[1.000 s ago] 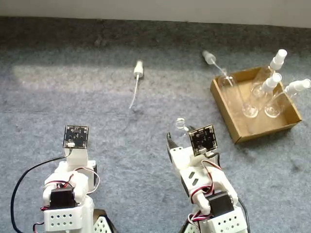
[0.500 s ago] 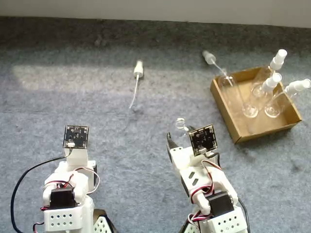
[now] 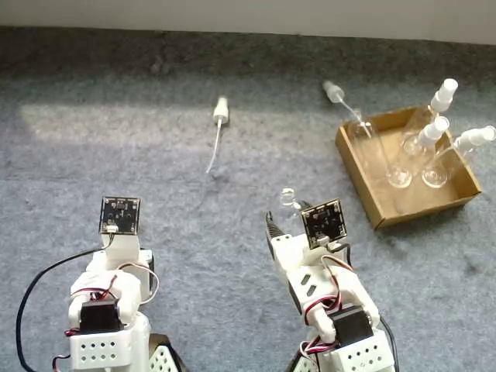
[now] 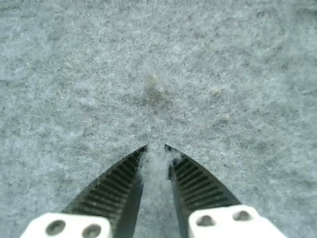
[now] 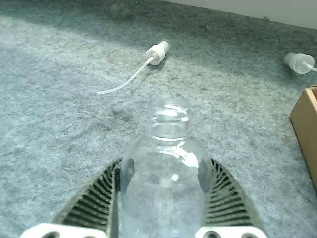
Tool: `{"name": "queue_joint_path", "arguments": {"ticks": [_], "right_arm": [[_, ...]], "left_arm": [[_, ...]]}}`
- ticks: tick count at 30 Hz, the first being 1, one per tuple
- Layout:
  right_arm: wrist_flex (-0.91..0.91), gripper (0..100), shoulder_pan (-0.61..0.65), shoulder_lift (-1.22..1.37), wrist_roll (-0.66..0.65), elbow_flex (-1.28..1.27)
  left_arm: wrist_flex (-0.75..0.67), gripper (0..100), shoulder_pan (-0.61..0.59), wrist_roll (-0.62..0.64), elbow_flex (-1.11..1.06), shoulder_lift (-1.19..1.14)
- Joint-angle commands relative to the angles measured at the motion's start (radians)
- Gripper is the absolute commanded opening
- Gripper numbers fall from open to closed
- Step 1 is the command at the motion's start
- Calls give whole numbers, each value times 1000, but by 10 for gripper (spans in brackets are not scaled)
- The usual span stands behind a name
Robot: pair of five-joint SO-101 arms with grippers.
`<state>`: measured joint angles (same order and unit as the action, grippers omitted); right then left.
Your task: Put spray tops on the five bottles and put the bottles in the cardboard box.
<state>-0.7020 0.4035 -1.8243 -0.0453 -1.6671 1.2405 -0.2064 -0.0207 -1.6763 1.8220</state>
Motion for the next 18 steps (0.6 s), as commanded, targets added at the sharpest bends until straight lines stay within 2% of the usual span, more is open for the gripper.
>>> {"name": "queue_joint_path", "arguments": {"ticks": [1, 14, 18], "right_arm": [[-2, 80, 7, -7, -11, -153], [-2, 80, 7, -7, -11, -153], [-2, 80, 7, -7, -11, -153]], "left_arm": [[-38, 7, -1, 6, -19, 5], [-43, 8, -18, -3, -19, 5], [-37, 8, -21, -196, -18, 5]]}}
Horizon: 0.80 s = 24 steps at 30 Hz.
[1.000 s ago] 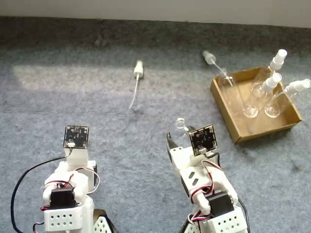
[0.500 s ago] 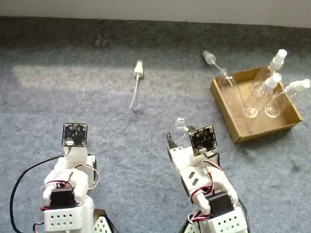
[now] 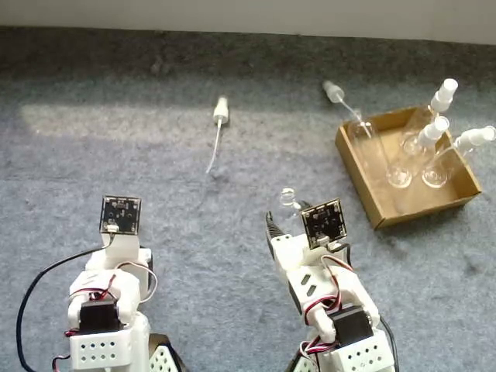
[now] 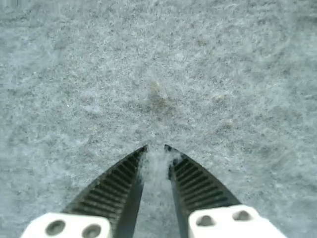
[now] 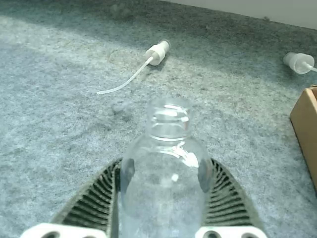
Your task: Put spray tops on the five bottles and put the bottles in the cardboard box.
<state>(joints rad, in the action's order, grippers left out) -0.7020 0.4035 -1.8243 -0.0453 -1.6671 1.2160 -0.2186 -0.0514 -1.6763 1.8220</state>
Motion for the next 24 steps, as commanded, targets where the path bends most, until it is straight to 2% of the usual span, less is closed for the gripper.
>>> {"name": "queue_joint_path", "arguments": {"ticks": [1, 3, 10, 16, 21, 24], "right_arm": [[-2, 80, 7, -7, -11, -153], [-2, 80, 7, -7, -11, -153], [-2, 80, 5, -7, -11, -153], [-2, 80, 7, -7, -11, -153], [-2, 80, 7, -7, -11, -153], [-2, 80, 7, -7, -11, -153]], "left_arm": [[-12, 7, -10, -219, -19, 5], [-11, 7, -12, -282, -16, 5], [2, 8, -7, -301, 68, 2], [146, 5, -7, -425, 288, 1], [138, 5, -15, -560, 320, 1], [137, 5, -15, -571, 328, 1]]}}
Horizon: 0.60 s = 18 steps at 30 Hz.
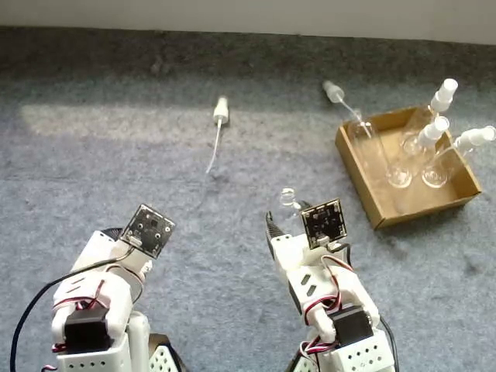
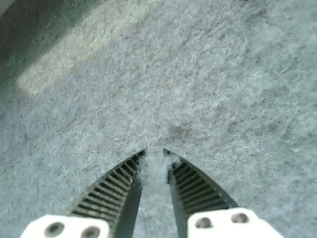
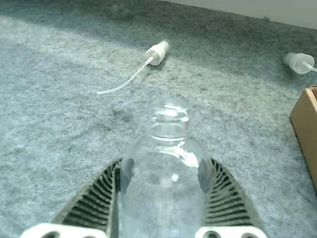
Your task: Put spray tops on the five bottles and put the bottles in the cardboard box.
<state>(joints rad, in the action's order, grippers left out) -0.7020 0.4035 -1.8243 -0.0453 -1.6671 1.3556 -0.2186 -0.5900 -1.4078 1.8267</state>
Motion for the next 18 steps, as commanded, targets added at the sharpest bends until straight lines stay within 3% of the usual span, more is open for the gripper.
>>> {"name": "queue_joint_path", "arguments": {"ticks": [1, 12, 18], "right_arm": [[-2, 80, 7, -7, -11, -153], [-2, 80, 7, -7, -11, -153], [-2, 80, 7, -7, -11, -153]], "left_arm": [[-5, 5, -15, -32, 64, -4], [-155, 5, -12, -26, 200, -8], [-166, 5, -5, -26, 358, -262]]}}
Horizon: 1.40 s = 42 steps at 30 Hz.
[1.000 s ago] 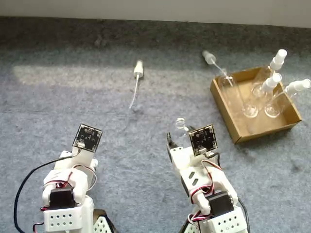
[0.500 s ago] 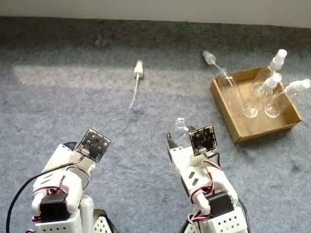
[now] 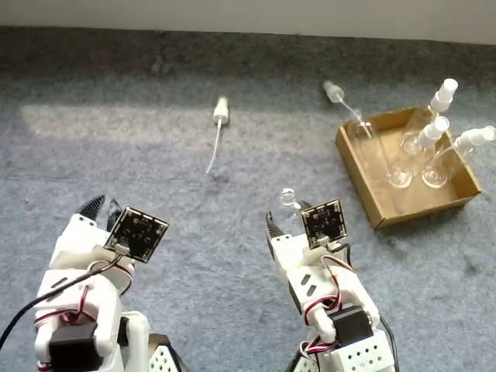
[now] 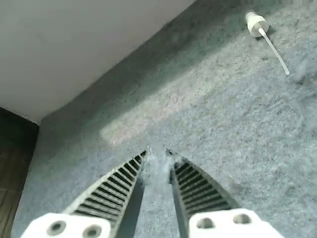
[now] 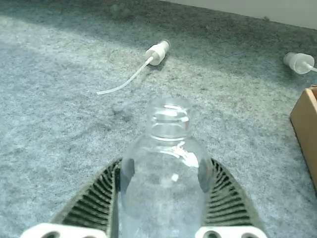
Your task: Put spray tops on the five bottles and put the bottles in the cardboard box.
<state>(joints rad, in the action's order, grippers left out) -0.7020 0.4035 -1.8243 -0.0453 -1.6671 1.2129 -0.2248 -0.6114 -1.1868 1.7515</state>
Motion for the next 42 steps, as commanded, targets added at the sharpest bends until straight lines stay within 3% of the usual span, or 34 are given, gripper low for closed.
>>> {"name": "queue_joint_path", "arguments": {"ticks": [1, 5, 19, 26, 35, 42], "right_arm": [[-2, 80, 7, -7, -11, -153], [-2, 80, 7, -7, -11, -153], [-2, 80, 7, -7, -11, -153], [-2, 80, 7, -7, -11, -153], [-2, 80, 7, -7, -11, -153], [-2, 80, 7, -7, -11, -153]], "left_arm": [[-28, 5, 2, -5, 173, -255], [-69, 7, 7, -5, 308, -519], [-64, 8, 271, 6, 769, -1259], [-61, 8, 275, 247, 1118, -1666], [137, 8, 277, 270, 1698, -2157], [203, 190, 317, 272, 2115, -2476]]}}
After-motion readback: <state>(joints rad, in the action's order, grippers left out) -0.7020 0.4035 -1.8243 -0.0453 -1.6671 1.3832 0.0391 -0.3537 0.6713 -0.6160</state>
